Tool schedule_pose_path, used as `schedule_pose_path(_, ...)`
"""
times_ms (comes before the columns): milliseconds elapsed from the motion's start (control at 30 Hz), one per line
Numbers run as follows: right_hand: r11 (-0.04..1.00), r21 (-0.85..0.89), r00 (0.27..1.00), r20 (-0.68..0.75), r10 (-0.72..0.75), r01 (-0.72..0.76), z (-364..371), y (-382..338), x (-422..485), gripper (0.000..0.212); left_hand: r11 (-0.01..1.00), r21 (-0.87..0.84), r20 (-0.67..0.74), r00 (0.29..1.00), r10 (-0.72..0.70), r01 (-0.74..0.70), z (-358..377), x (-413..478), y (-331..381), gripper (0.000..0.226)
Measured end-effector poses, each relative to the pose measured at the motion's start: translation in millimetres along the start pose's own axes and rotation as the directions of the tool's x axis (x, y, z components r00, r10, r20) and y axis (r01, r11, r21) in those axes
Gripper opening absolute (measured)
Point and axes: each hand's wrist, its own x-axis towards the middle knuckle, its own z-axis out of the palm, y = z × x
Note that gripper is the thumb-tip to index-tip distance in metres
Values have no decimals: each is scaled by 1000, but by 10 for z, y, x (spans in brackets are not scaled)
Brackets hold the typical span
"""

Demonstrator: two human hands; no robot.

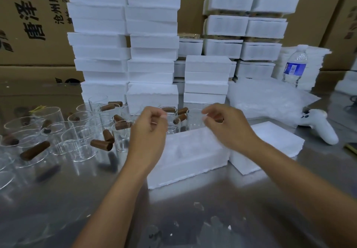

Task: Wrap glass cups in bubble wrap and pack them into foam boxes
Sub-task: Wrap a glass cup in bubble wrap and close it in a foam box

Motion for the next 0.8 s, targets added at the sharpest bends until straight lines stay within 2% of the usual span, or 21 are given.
schedule_pose_path(33, 997, -36, 998, 8, 70, -69, -11, 100, 104, 12, 998, 63, 126, 992, 18, -26, 7, -20, 11, 13)
schedule_pose_path(100, 978, -114, 985, 15, 175, -172, -15, 302, 266, 19, 985, 152, 376, 927, 23, -86, 4, -63, 34, 4)
schedule_pose_path(167, 956, -169, 969, 23, 247, -239, -16, 426, 381, 22, 954, 252, 557, 830, -4, -164, -10, -99, 26, 19)
schedule_pose_path(233, 943, -204, 959, 51, 280, -264, -9, 491, 455, 19, 888, 377, 637, 770, -42, -263, -16, -110, 11, 28)
schedule_pose_path(300, 939, -217, 956, 63, 287, -267, 7, 520, 494, 13, 843, 435, 643, 765, -45, -316, -27, -101, 8, 29)
schedule_pose_path(467, 907, -351, 952, 111, 285, -231, 19, 510, 530, 21, 823, 453, 636, 771, -29, -343, -84, -69, -4, 33)
schedule_pose_path(633, 878, -429, 945, 140, 297, -212, -30, 500, 495, 15, 808, 457, 640, 768, -9, -371, -102, -61, -35, 39)
schedule_pose_path(700, 865, -464, 950, 134, 282, -191, -33, 487, 480, 16, 819, 444, 638, 770, -3, -364, -107, -80, -28, 34)
schedule_pose_path(800, 869, -452, 958, 90, 272, -204, -35, 459, 465, 17, 903, 342, 590, 807, 10, -261, -83, -97, 57, 33)
